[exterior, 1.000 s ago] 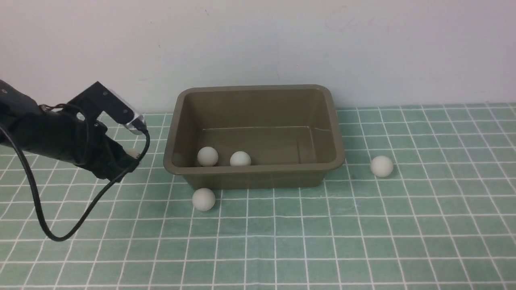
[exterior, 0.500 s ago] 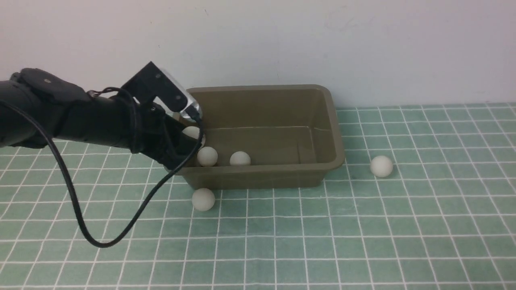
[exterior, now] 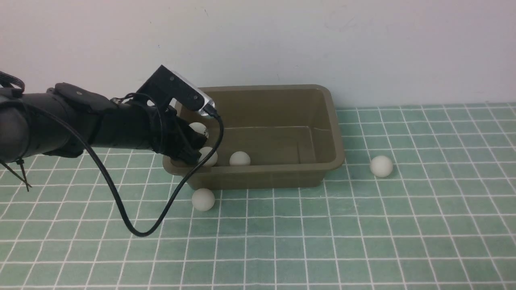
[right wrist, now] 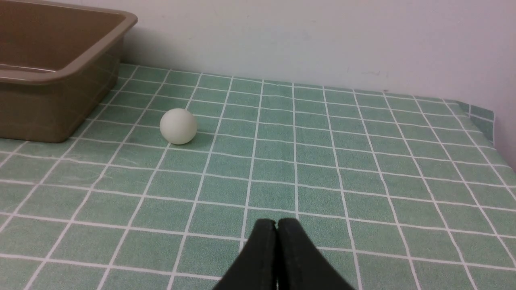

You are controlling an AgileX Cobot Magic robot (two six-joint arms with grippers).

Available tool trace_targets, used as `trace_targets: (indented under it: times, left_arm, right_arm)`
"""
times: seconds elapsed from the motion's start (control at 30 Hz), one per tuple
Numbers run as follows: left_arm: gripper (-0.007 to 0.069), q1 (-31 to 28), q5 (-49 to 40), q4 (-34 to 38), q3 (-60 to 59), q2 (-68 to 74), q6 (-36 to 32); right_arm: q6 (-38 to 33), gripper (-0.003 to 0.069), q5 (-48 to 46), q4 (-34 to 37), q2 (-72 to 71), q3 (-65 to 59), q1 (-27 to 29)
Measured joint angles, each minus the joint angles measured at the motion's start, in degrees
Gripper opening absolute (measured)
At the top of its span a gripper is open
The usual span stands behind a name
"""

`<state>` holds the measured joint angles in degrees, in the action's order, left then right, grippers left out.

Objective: Put the table tennis balls in the box on the green coffee tablecloth.
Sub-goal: 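Drop the ball into the bin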

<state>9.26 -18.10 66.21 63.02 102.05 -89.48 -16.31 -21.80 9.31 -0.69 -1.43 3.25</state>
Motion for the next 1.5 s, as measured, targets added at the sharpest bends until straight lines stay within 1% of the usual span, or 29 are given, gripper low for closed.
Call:
trace_targets:
  times: [0.13,0.37,0.57,0.7,0.83,0.93,1.17,1.33,1.37,1.43,1.47,1.5]
  left_arm:
    - [0.0324,0.0,0.6,0.3,0.7,2.2,-0.3]
    - [0.0324,0.0,0.6,2.9,3.1,3.2,-0.5]
    - [0.0325,0.0,-0.6,2.9,3.2,3.7,-4.5]
    - [0.0356,0.1,-1.5,2.9,3.2,4.3,-5.1]
    - [0.0435,0.1,-1.5,3.5,3.2,4.4,-5.3]
    - [0.0463,0.1,-1.5,3.8,3.2,4.4,-5.3]
    - [0.0479,0.1,-1.5,4.0,3.2,4.1,-5.3]
    - [0.0479,0.1,-1.5,4.0,3.2,-0.2,-5.4]
    - [0.0479,0.1,-1.5,4.0,3.2,-1.8,-5.1]
    - [0.0479,0.1,-2.7,3.9,3.2,-6.9,-1.8]
    - [0.0479,0.1,-3.5,3.6,3.2,-8.8,0.9]
    - [0.0479,0.1,-4.8,2.5,3.2,-11.2,5.7]
  right_arm:
    - [0.0,-0.001,0.0,0.0,0.0,0.0,0.0]
    - [0.0,-0.001,0.0,0.0,0.0,0.0,0.0]
    - [0.0,-0.001,0.0,0.0,0.0,0.0,0.0]
    - [0.0,-0.001,0.0,0.0,0.0,0.0,0.0]
    - [0.0,-0.001,0.0,0.0,0.0,0.0,0.0]
    - [0.0,-0.001,0.0,0.0,0.0,0.0,0.0]
    - [0.0,-0.001,0.0,0.0,0.0,0.0,0.0]
    - [0.0,-0.001,0.0,0.0,0.0,0.0,0.0]
    - [0.0,-0.001,0.0,0.0,0.0,0.0,0.0]
    - [0.0,-0.001,0.0,0.0,0.0,0.0,0.0]
    - [0.0,-0.001,0.0,0.0,0.0,0.0,0.0]
    - [0.0,-0.001,0.0,0.0,0.0,0.0,0.0]
